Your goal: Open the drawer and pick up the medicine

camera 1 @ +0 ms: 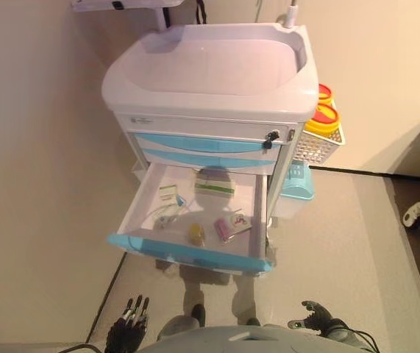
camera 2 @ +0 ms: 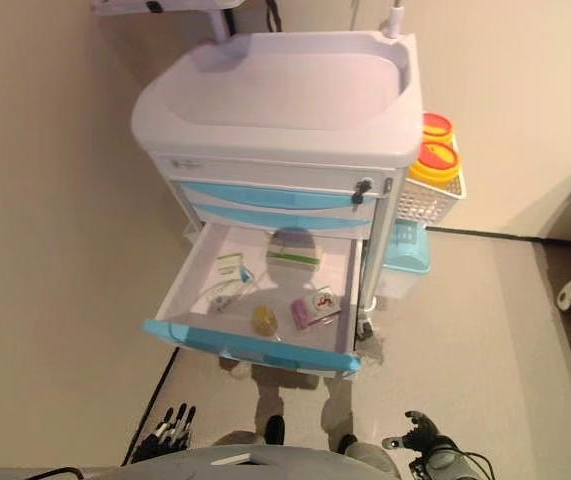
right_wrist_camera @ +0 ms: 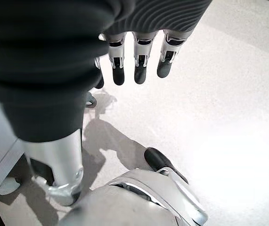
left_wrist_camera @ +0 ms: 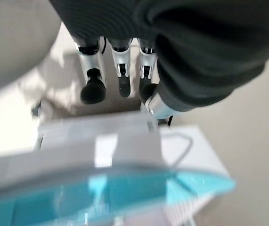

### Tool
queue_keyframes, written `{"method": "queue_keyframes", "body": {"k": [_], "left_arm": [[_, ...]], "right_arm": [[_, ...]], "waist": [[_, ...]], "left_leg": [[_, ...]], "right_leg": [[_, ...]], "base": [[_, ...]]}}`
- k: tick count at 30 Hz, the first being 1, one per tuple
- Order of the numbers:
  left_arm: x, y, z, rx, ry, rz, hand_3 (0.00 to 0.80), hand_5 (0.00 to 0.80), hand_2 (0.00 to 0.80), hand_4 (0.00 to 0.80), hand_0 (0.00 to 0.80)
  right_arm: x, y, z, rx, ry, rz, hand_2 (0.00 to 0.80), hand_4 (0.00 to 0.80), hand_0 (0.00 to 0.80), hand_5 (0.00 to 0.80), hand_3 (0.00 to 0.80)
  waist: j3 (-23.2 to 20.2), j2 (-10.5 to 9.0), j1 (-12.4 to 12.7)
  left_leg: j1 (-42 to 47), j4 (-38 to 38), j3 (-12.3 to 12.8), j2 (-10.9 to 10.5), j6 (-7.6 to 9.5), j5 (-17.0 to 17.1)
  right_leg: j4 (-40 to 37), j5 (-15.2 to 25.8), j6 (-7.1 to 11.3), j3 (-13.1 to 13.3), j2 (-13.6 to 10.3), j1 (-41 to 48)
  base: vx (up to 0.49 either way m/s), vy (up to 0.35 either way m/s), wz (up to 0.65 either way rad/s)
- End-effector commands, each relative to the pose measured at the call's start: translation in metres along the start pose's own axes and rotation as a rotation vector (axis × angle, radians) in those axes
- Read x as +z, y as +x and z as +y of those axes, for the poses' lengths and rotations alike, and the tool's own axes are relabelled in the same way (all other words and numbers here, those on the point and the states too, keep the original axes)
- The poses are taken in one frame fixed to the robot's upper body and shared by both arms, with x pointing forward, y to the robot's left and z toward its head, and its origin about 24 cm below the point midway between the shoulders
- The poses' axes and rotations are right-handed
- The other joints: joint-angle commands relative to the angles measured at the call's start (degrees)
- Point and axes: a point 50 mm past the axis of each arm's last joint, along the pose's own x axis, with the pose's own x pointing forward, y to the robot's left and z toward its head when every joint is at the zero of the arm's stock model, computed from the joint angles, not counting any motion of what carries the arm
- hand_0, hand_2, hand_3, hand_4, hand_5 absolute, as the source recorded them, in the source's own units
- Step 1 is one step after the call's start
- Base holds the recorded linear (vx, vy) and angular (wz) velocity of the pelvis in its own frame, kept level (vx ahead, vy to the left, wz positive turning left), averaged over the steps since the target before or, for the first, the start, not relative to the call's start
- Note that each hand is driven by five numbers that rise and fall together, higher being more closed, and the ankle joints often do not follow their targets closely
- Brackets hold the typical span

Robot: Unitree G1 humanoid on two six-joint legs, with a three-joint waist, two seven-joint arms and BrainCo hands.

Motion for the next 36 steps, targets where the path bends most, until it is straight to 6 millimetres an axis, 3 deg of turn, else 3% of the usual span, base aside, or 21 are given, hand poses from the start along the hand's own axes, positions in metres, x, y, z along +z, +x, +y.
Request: {"method": "queue_keyframes", "body": {"k": [1, 2, 7, 10, 13, 14, 15, 20, 22, 26, 32, 36], "left_arm": [[0.021, 0.009, -0.009, 0.090, 0.112, -0.077, 0.615, 0.615, 0.615, 0.615, 0.615], [0.022, 0.010, -0.007, 0.146, 0.175, -0.069, 0.000, 0.000, 0.000, 0.000, 0.000], [0.027, 0.018, -0.018, 0.229, 0.499, -0.041, 0.000, 0.000, 0.000, 0.000, 0.000], [0.029, 0.024, -0.029, 0.239, 0.728, -0.034, 0.000, 0.000, 0.000, 0.000, 0.000], [0.031, 0.025, -0.032, 0.227, 0.794, -0.033, 0.000, 0.000, 0.000, 0.000, 0.000], [0.028, 0.027, -0.038, 0.181, 1.000, -0.006, 0.000, 0.000, 0.000, 0.000, 0.000], [0.025, 0.026, -0.039, 0.162, 1.085, 0.014, 0.000, 0.000, 0.000, 0.000, 0.000], [0.015, 0.020, -0.028, 0.154, 1.198, 0.070, 0.000, 0.000, 0.000, 0.000, 0.000], [0.013, 0.017, -0.023, 0.162, 1.200, 0.083, 0.000, 0.000, 0.000, 0.000, 0.000], [0.011, 0.015, -0.017, 0.187, 1.201, 0.115, 0.000, 0.000, 0.000, 0.000, 0.000], [0.011, 0.010, -0.008, 0.218, 1.250, 0.167, 0.000, 0.000, 0.000, 0.000, 0.000], [0.015, 0.011, -0.009, 0.221, 1.270, 0.180, 0.000, 0.000, 0.000, 0.000, 0.000]], "right_arm": [[0.026, 0.005, -0.002, -0.049, 0.038, -0.066, 0.000, 0.000, 0.000, 0.000, 0.000], [0.025, 0.005, -0.002, -0.064, 0.045, -0.062, 0.000, 0.000, 0.000, 0.000, 0.000], [0.025, 0.005, -0.014, -0.205, 0.079, -0.065, 0.000, 0.000, 0.000, 0.000, 0.000], [0.034, 0.003, -0.034, -0.367, 0.177, -0.118, 0.000, 0.000, 0.000, 0.000, 0.000], [0.041, 0.001, -0.045, -0.438, 0.219, -0.163, 0.000, 0.000, 0.000, 0.000, 0.000], [0.061, -0.007, -0.073, -0.596, 0.326, -0.280, 0.000, 0.000, 0.000, 0.000, 0.000], [0.074, -0.013, -0.086, -0.666, 0.360, -0.360, 0.000, 0.000, 0.000, 0.000, 0.000], [0.153, -0.060, -0.121, -0.787, 0.242, -0.829, 0.000, 0.000, 0.000, 0.000, 0.000], [0.187, -0.087, -0.119, -0.722, 0.114, -1.051, 0.000, 0.000, 0.000, 0.000, 0.000], [0.229, -0.130, -0.104, -0.500, -0.202, -1.381, 0.000, 0.000, 0.000, 0.000, 0.000], [0.260, -0.166, -0.067, -0.214, -0.680, -1.641, 0.000, 0.000, 0.000, 0.000, 0.000], [0.275, -0.167, -0.045, -0.150, -0.860, -1.671, 0.000, 0.000, 0.000, 0.000, 0.000]], "waist": [[1.71, -4.82, -0.17], [1.36, -4.85, -0.30], [0.52, -4.97, -1.22], [0.37, -4.98, -2.06], [0.36, -4.95, -2.47], [0.26, -4.87, -3.41], [0.10, -4.84, -4.00], [-0.11, -4.47, -5.82], [-0.22, -4.47, -6.24], [-0.90, -4.89, -5.63], [-1.58, -5.69, -2.55], [-1.66, -5.76, -0.24]], "left_leg": [[3.44, -0.21, 1.00, -6.59, 3.90, -6.35], [3.69, -0.61, 1.11, -6.58, 4.00, -6.29], [4.45, -1.62, 1.76, -6.51, 4.30, -6.15], [4.98, -2.05, 2.56, -6.21, 4.45, -6.06], [5.22, -2.30, 2.97, -6.07, 4.54, -6.06], [5.66, -3.18, 3.82, -5.74, 4.70, -5.76], [5.61, -3.61, 4.30, -5.55, 4.70, -5.60], [5.73, -5.06, 5.98, -5.01, 4.49, -5.32], [5.49, -5.14, 6.48, -4.85, 4.41, -5.35], [4.88, -5.13, 6.80, -4.67, 4.19, -5.38], [4.34, -5.10, 5.28, -4.76, 3.78, -5.25], [3.91, -5.56, 3.28, -4.75, 3.39, -4.69]], "right_leg": [[-5.74, 4.57, 4.70, 3.34, -2.29, 4.21], [-5.87, 4.70, 4.79, 3.44, -2.26, 4.23], [-6.43, 5.39, 5.12, 4.29, -2.12, 4.30], [-6.71, 6.09, 5.41, 5.07, -2.11, 4.29], [-6.84, 6.38, 5.52, 5.53, -2.06, 4.21], [-7.26, 7.07, 5.80, 6.48, -1.93, 3.95], [-7.51, 7.39, 5.98, 6.80, -1.91, 3.66], [-8.21, 8.09, 6.56, 8.05, -1.95, 2.68], [-8.08, 7.92, 6.75, 8.19, -2.16, 2.18], [-8.07, 7.48, 6.99, 7.67, -2.64, 1.69], [-8.56, 7.09, 7.14, 5.90, -3.28, 2.21], [-9.02, 6.87, 7.17, 4.21, -3.59, 2.73]], "base": [[0.000, 0.000, 0.00], [0.000, 0.000, 0.00], [-0.001, 0.005, -0.03], [-0.011, 0.012, -0.06], [-0.017, 0.007, -0.20], [-0.056, 0.014, -0.19], [-0.067, 0.017, -0.14], [-0.047, 0.033, -0.27], [-0.042, 0.035, -0.20], [-0.021, 0.009, -0.04], [0.000, -0.014, 0.04], [0.005, -0.023, 0.16]]}}
